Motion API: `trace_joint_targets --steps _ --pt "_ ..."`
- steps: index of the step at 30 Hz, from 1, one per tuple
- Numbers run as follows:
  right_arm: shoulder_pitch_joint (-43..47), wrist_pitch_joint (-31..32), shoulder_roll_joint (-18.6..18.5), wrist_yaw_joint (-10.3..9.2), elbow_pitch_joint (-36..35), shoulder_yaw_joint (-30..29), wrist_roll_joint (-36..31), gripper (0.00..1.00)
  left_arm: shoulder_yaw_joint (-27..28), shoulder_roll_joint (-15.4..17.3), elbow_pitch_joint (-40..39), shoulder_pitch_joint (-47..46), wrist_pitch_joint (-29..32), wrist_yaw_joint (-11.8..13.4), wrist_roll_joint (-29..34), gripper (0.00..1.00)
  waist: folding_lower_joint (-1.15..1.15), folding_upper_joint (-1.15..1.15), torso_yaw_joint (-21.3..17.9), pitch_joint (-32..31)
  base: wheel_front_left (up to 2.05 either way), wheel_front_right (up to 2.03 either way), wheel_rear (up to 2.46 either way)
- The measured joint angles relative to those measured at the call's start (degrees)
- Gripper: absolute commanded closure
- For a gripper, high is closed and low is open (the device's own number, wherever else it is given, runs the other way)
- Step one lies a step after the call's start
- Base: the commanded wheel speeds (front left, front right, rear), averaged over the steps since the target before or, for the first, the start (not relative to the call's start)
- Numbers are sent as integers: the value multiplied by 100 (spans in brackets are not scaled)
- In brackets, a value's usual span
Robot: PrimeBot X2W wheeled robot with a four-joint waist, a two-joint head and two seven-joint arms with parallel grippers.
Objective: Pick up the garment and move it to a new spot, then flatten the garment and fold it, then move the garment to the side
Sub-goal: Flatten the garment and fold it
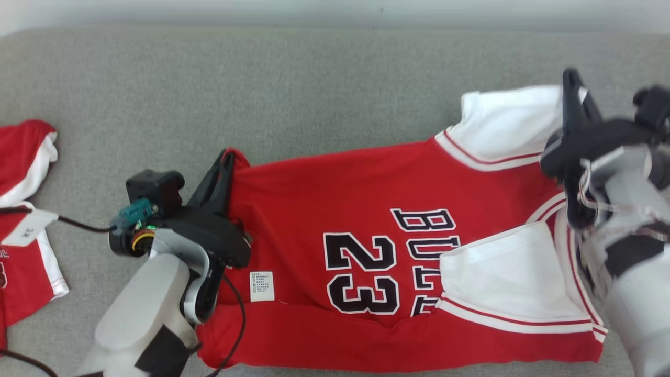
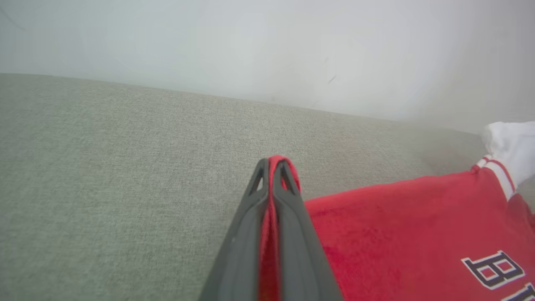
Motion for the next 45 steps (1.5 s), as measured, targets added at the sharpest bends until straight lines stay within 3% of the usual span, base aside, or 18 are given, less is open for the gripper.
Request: trace_joint_targets --steps 8,15,26,35,36,37,45 --pt "1894 -64 -537 0 -1928 380 1379 100 218 32 -333 756 -104 147 -290 100 -1 0 -141 -434 0 0 0" --pt "3192 -100 -828 0 -2950 504 1941 100 332 62 -883 1458 -154 343 -407 100 -1 0 -241 -697 0 0 0" --pt "4194 -121 -907 0 -3023 305 1642 100 332 -75 -1184 2436 -182 528 -611 100 -1 -1 -171 -996 0 0 0" --pt "4579 -86 -690 0 -2928 142 1473 100 381 -205 -1068 2748 -214 561 -519 100 0 -1 -73 -1127 0 0 0" --pt "4593 -83 -645 0 -2900 63 1415 61 397 -201 -1035 2748 -235 605 -332 56 0 -1 -71 -1142 0 0 0" --pt "4613 -82 -627 0 -2898 23 1397 0 430 -209 -1037 2750 -236 634 -271 0 0 -1 -72 -1150 0 0 0" --pt "4819 -54 -527 0 -3030 -366 1216 0 1124 -323 -1618 3089 -247 780 488 0 0 -1 -57 -1221 0 0 0"
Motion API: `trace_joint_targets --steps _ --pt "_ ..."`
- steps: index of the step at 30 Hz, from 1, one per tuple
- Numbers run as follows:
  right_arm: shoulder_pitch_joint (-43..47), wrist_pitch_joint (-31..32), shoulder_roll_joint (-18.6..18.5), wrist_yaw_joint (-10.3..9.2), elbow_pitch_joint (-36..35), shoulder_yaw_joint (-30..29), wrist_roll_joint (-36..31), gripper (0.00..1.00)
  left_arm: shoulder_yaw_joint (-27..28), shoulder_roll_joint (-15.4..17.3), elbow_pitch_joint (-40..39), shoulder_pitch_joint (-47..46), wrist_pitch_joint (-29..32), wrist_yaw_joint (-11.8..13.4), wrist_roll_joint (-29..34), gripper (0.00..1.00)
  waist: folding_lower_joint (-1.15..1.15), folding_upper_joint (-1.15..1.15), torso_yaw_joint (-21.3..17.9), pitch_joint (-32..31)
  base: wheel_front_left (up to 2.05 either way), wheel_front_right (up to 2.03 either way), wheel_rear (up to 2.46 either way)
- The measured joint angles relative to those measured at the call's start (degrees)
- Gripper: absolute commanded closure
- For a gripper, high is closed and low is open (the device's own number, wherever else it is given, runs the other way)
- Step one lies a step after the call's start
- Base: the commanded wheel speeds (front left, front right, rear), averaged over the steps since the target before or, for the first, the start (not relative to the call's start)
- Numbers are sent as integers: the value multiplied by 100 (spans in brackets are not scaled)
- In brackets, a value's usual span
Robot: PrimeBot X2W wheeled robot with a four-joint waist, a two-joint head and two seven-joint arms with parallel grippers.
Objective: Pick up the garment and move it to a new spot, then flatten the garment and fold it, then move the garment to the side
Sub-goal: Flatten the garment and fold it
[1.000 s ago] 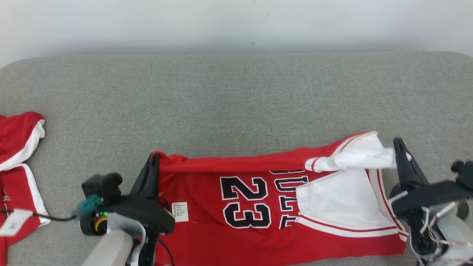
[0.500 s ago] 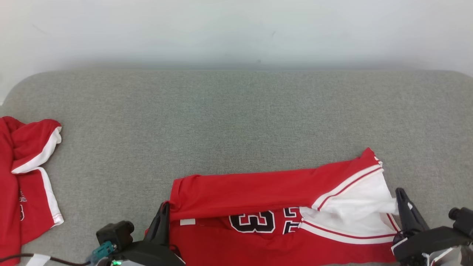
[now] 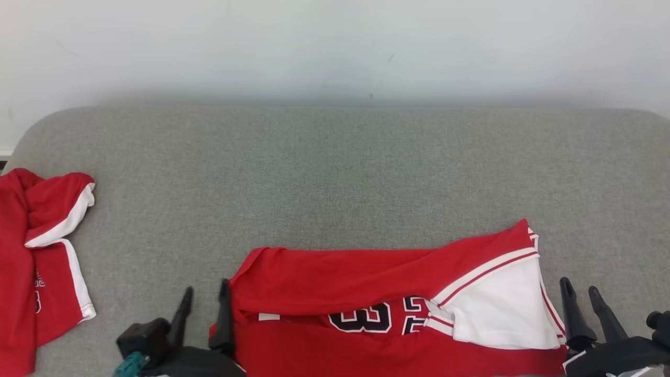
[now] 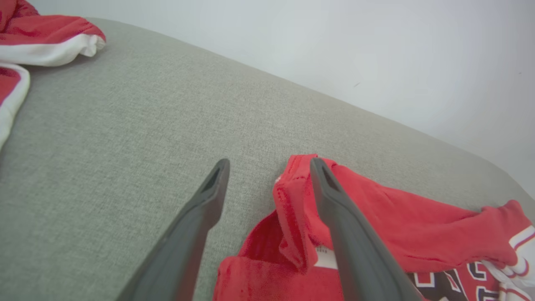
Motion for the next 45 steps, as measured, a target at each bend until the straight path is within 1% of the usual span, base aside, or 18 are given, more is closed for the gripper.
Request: trace_joint_targets --steps 5,7,10,14,18,22,26,30,31,32,33,34,38,42,43,45 --pt "-90 275 15 0 73 -86 -326 0 389 -1 -397 273 -5 145 641 0 0 0 21 -5 0 0 0" --pt "-159 356 25 0 122 -97 -403 0 470 -3 -480 315 -5 175 727 0 0 0 28 -3 0 0 0" --pt "-376 583 31 0 353 -104 -684 0 673 0 -675 392 -5 224 1055 0 1 0 73 1 0 0 0" --pt "-589 849 105 0 750 -142 -857 0 868 -29 -879 511 -5 281 1399 0 1 0 182 -13 0 0 0" --pt "-683 1032 151 0 1168 -160 -994 0 1056 -70 -1015 616 -5 321 1621 0 1 0 317 -39 0 0 0" --pt "-712 1146 242 0 1468 -138 -1050 0 1236 -146 -1083 761 -5 316 1681 0 1 0 422 -69 0 0 0" --pt "-811 1227 265 1 1712 -87 -1113 0 1392 -193 -1110 848 -5 261 1728 0 1 0 438 -88 0 0 0" --pt "-928 1295 285 1 1968 -25 -1182 0 1424 -267 -1136 959 -5 243 1801 0 0 0 440 -126 0 0 0" --pt "-967 1310 297 1 2042 -19 -1181 8 1434 -277 -1132 965 -5 237 1811 0 0 0 443 -143 0 0 0" --pt "-992 1325 305 0 2092 -10 -1181 49 1440 -279 -1126 964 -5 222 1826 0 0 0 447 -160 0 0 0" --pt "-999 1325 310 0 2128 0 -1179 71 1454 -282 -1104 966 -5 219 1834 0 0 0 451 -181 0 0 0" --pt "-1000 1329 311 0 2159 20 -1167 100 1472 -287 -1089 971 -5 218 1835 0 1 0 454 -204 0 0 0" --pt "-989 1318 363 0 2241 119 -1081 100 1533 -324 -1051 1061 -5 174 1848 0 1 0 455 -315 0 0 0" --pt "-910 1168 283 1 2305 99 -1013 100 1590 -350 -1024 1116 -5 165 1853 0 1 0 424 -431 0 0 0" --pt "-877 1113 229 3 2341 54 -989 100 1595 -367 -1026 1167 -5 163 1863 0 0 0 414 -459 0 0 0" --pt "-838 994 -5 3 2480 -67 -1011 100 1597 -389 -1026 1219 -5 163 1884 0 0 0 389 -497 0 0 0"
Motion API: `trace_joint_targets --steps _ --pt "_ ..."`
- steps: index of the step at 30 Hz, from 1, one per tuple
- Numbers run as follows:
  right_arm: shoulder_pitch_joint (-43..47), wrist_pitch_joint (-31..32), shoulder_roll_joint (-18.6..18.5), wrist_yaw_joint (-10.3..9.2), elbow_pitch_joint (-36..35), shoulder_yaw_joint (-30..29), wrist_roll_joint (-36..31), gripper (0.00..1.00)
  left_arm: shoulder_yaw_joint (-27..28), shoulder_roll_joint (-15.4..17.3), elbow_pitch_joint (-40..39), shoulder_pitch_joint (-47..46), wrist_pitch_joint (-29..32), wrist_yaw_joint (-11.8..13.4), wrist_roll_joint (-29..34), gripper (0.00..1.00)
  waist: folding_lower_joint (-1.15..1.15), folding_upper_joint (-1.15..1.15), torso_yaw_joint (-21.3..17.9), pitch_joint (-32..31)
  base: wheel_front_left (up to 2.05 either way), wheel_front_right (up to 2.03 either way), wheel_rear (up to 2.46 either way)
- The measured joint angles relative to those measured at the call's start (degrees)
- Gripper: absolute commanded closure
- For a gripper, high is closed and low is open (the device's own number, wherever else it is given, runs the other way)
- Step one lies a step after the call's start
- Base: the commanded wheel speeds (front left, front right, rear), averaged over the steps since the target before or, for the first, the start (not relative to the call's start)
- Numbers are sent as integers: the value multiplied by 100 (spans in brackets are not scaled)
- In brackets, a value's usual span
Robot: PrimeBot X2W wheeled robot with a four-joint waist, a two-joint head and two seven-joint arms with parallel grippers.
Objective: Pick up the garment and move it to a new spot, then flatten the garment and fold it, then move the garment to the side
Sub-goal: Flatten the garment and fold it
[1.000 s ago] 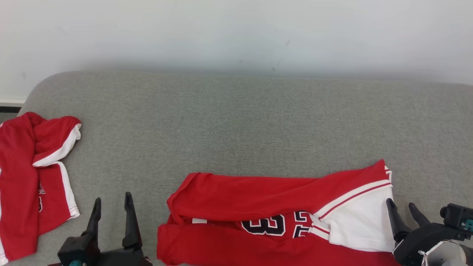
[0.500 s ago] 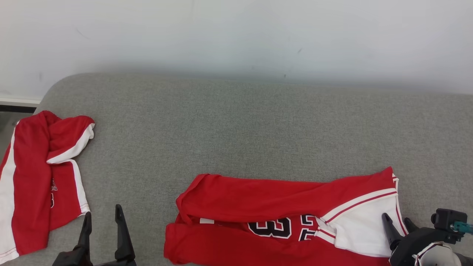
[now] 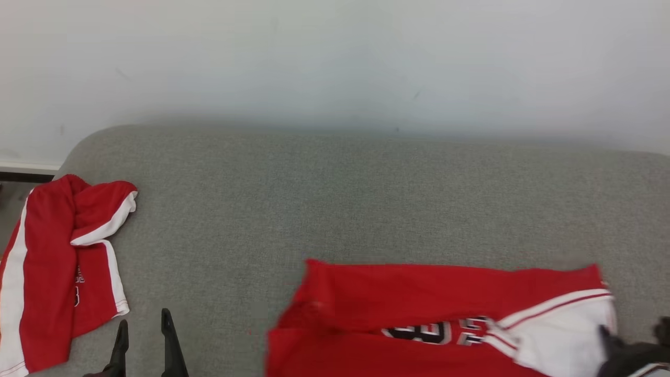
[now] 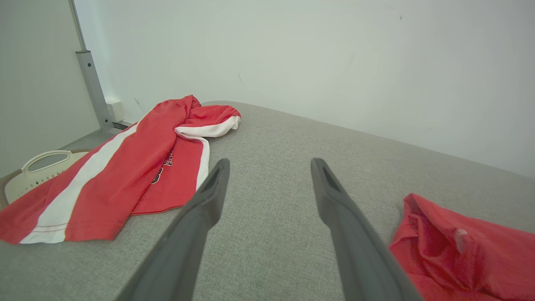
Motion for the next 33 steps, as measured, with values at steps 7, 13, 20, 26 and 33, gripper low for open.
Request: trace_joint_targets --steps 7,13,20,26,33 --pt "13 -280 -587 -2 214 -466 -27 100 53 -45 -26 54 0 -45 16 0 0 0 -97 1 0 0 0" --pt "-44 -219 -531 -2 -219 -465 131 100 134 -77 -11 58 0 -89 45 0 0 0 -220 14 0 0 0" --pt "91 107 -191 -3 -1440 -245 430 100 151 -124 3 71 0 -97 75 0 0 0 -299 -36 0 0 0" --pt "404 614 133 -3 -2836 -89 622 100 171 -133 33 75 0 -145 100 0 0 0 -298 -52 0 0 0" --pt "759 1214 733 -3 -4177 196 580 100 141 -159 103 56 0 -191 116 0 0 0 -164 -38 0 0 0"
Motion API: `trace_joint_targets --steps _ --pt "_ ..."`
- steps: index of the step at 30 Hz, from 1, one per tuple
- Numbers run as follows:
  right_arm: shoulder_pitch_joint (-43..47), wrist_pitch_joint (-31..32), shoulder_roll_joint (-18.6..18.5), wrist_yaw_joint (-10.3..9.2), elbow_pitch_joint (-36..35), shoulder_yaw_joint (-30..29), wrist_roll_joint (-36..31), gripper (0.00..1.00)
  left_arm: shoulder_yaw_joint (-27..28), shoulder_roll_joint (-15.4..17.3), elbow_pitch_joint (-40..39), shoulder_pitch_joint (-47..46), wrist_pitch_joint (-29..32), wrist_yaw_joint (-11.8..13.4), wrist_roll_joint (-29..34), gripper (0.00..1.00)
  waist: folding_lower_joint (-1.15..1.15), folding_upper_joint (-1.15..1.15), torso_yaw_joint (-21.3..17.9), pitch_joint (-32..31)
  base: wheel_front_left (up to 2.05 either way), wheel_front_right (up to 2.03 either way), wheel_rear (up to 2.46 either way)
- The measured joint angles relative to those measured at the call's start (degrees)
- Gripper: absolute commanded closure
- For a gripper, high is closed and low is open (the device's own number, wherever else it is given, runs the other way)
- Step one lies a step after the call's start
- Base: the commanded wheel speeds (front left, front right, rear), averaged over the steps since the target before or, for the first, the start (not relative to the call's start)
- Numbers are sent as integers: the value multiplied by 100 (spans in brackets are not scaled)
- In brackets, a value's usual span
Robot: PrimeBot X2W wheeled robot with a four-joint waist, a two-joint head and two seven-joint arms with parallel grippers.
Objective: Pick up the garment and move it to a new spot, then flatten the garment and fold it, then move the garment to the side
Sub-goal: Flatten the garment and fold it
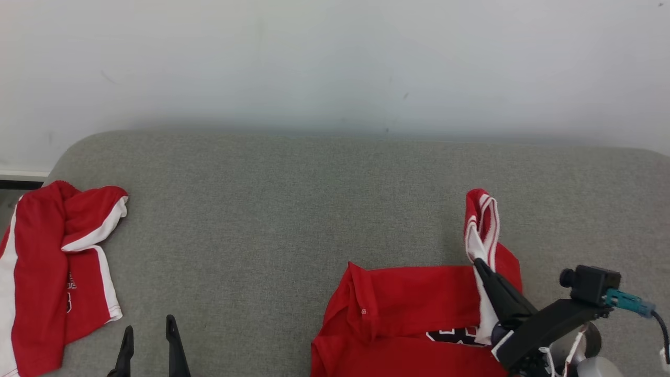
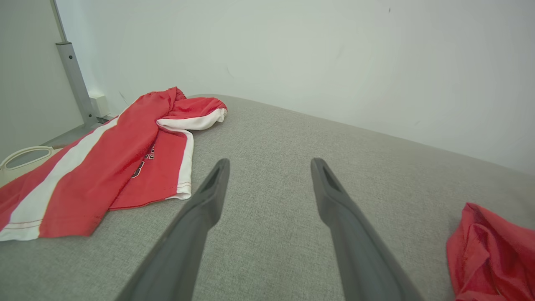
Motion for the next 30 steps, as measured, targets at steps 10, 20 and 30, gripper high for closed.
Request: trace_joint_targets --steps 10,20,30 --pt "171 452 889 0 -727 571 -383 100 -144 -44 113 -113 0 -38 34 0 0 0 293 86 0 0 0" --pt "125 212 1134 0 12 817 -766 100 -193 -63 318 -371 0 -105 33 0 0 0 465 221 0 0 0" --pt "-120 -308 1172 0 -292 842 -93 0 -77 -66 398 -441 0 -155 43 0 0 0 366 258 0 0 0"
